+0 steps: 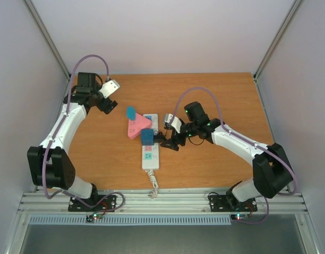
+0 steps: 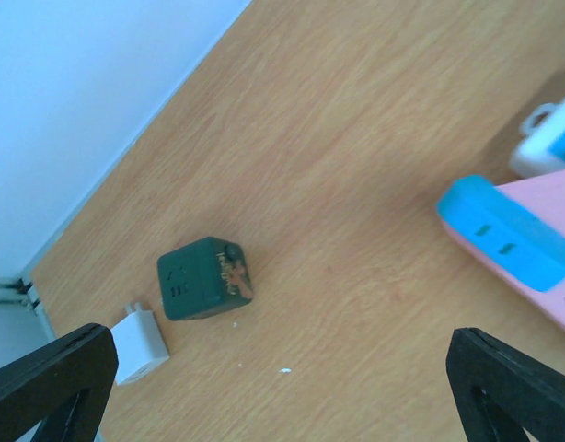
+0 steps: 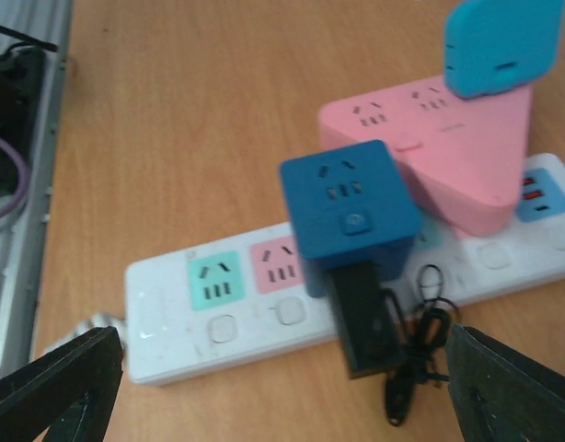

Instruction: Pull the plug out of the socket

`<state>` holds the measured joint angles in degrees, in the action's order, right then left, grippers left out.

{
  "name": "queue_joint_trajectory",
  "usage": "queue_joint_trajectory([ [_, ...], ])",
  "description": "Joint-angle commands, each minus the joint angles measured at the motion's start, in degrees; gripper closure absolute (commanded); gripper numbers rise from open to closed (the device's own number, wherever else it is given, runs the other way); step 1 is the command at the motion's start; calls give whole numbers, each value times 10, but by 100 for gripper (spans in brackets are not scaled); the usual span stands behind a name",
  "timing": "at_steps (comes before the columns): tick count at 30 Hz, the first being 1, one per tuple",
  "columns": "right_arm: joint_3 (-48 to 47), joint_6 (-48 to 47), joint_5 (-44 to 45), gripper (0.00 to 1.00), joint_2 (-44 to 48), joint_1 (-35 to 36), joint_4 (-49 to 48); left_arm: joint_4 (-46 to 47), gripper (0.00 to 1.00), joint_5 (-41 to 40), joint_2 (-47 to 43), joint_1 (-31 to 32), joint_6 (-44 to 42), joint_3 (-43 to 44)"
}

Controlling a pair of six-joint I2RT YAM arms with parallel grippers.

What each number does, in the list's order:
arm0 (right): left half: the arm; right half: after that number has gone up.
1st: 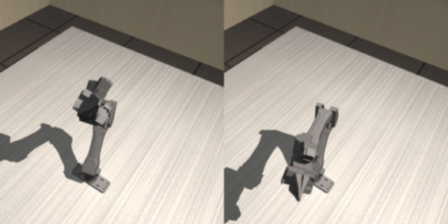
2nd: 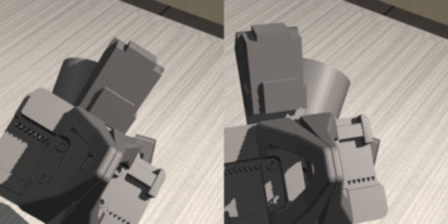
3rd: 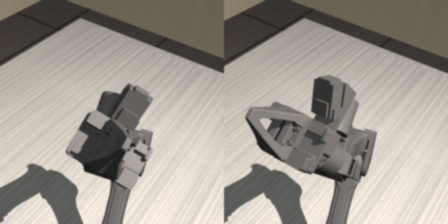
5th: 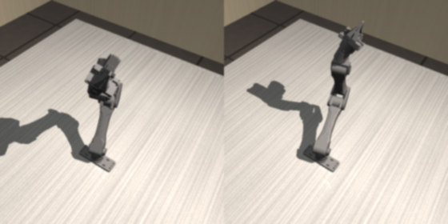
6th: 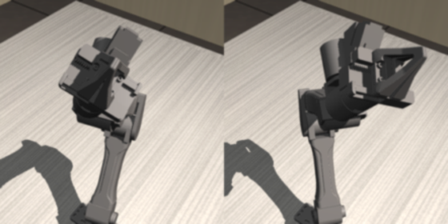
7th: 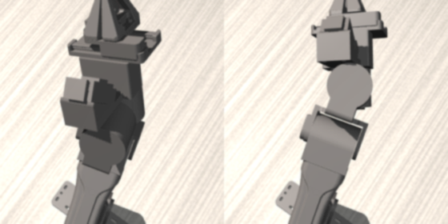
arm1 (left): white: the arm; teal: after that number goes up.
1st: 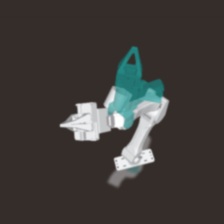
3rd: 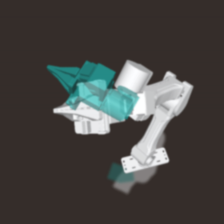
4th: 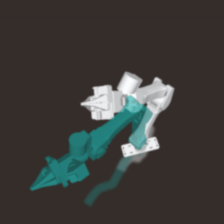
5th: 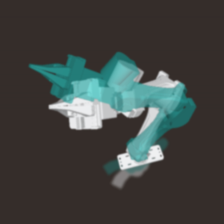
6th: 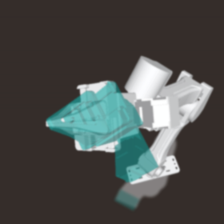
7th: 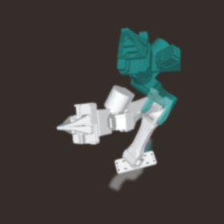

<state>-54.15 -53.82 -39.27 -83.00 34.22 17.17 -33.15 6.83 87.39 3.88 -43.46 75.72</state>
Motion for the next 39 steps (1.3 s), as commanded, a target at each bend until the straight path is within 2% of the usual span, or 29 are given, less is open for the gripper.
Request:
queue_joint_trajectory([
  [1,-37,-86,-14,4,-35,-27,45,-65,0,105,-34,1,-24,-1],
  [6,-53,-129,-8,6,-79,-37,56,-120,2,224,-59,14,-61,-14],
  [12,-47,-144,-7,9,-112,-40,23,-137,8,278,-64,41,-94,-55],
  [16,-51,-140,-10,10,-135,-40,7,-143,8,319,-61,61,-112,-90],
  [24,-61,-147,-11,16,-175,-40,-15,-101,5,335,-15,118,-110,-111],
  [33,-78,-144,-12,25,-206,-40,-41,-57,6,331,-3,123,-92,-130],
  [39,-78,-155,-26,38,-215,-38,-44,-59,7,337,2,124,-99,-139],
])
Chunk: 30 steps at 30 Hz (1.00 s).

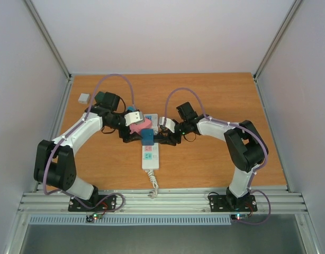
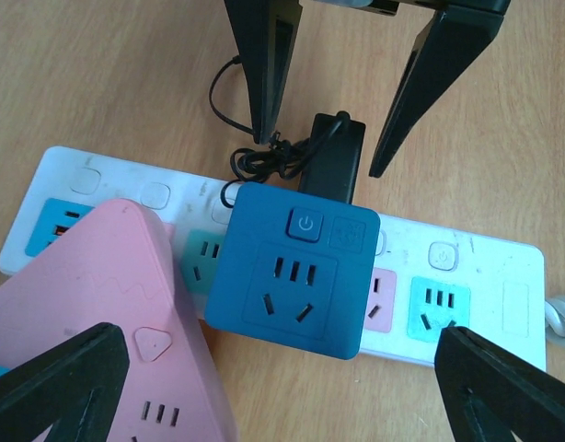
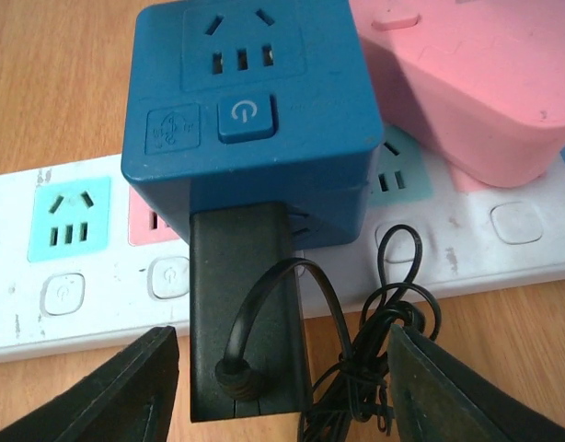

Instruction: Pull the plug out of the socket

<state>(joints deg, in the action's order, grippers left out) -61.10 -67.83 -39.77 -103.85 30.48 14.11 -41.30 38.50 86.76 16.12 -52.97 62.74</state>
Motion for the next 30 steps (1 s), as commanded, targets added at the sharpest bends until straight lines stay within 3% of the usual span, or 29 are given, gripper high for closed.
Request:
queue_joint_trajectory([
  [1,-5,-14,-23,40,-6,0,-17,24,8,20,9,1,-6,-12],
  [12,38,-4,-17,61,13,13,-58,43,11,12,5,9,-31,-46],
  [30,94,23,-16,81,46,35,-104,111,12,-5,3,42,-65,-81],
])
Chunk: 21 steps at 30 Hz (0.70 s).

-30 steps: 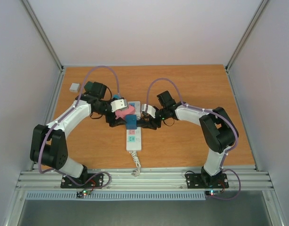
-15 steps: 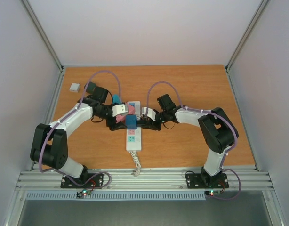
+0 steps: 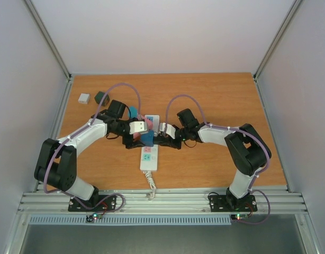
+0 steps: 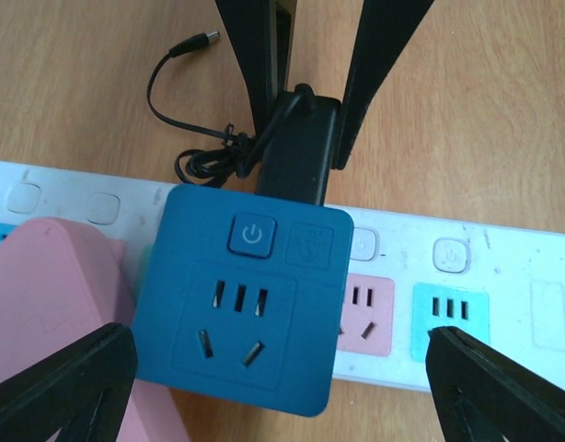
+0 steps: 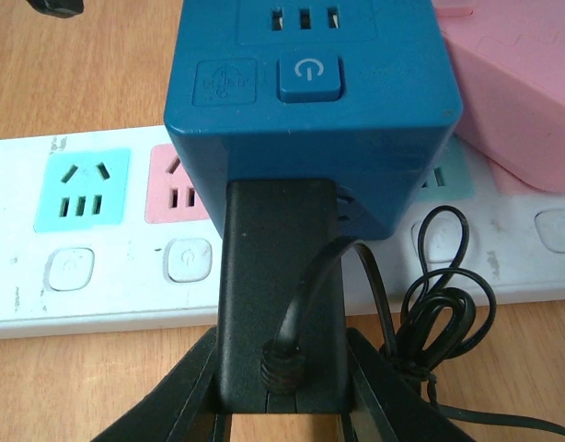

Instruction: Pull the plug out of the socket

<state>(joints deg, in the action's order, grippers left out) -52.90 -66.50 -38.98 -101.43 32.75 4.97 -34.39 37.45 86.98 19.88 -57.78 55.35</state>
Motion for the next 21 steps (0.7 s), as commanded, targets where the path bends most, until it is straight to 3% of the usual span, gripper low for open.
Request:
queue_joint_trajectory([
  [1,13,11,-23,81,23,14,-14,44,13,6,2,6,-18,-7],
  [12,23,25,-19,85,20,20,-23,89,21,-39,28,66,-9,-22],
  [18,32,25,-14,86,29,19,-24,96,35,-55,37,72,-7,-31],
  [21,35,23,-13,87,32,19,-24,102,36,-66,36,72,-9,-40],
])
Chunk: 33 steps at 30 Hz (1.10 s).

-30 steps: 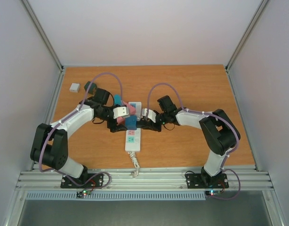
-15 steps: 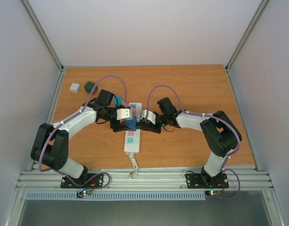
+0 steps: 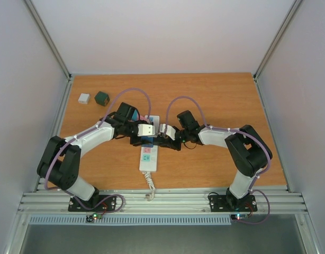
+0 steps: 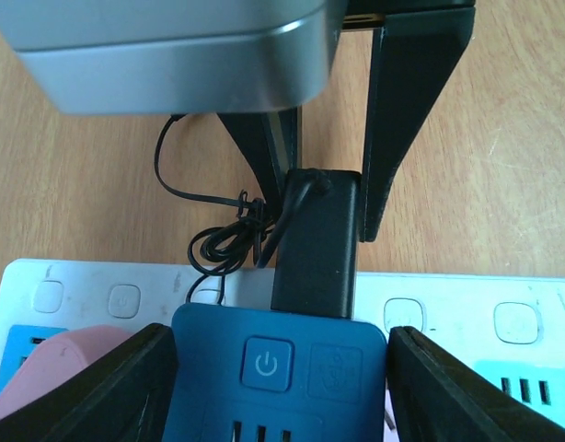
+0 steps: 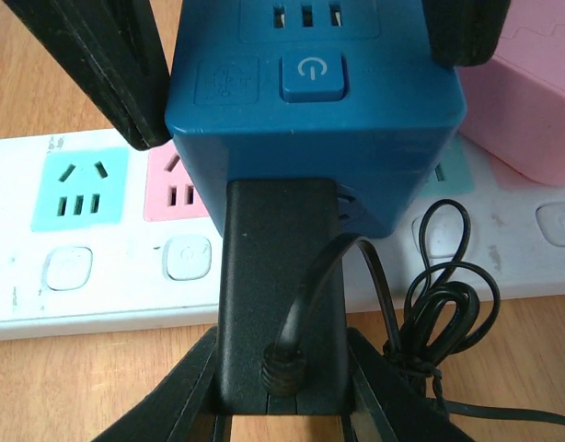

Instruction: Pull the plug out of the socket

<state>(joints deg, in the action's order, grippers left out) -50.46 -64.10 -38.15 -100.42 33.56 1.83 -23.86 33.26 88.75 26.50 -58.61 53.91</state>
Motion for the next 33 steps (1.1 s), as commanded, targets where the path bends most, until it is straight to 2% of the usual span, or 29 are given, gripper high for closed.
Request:
queue_joint_trajectory([
  [1,10,-1,-22,87,22,11,8,-2,33,-26,19,6,-1,-26],
  [3,11,-3,-23,87,22,11,8,3,20,-30,20,6,0,-27],
  [4,11,-3,-23,87,23,11,8,4,17,-31,20,6,4,-27],
  [9,15,-4,-26,87,27,11,8,-6,16,-20,17,5,11,-12],
  [12,15,0,-33,87,27,11,5,-29,22,-14,22,5,-3,0],
  [17,18,2,-32,88,30,12,2,-27,40,-20,22,5,-11,-9],
  [21,23,-10,-17,90,36,12,11,-27,51,-34,30,4,-15,-12],
  [25,33,-22,-1,92,40,7,17,-32,59,-41,39,4,-13,-8],
  [33,40,-40,0,93,46,-16,39,-54,69,-62,55,3,-16,6],
])
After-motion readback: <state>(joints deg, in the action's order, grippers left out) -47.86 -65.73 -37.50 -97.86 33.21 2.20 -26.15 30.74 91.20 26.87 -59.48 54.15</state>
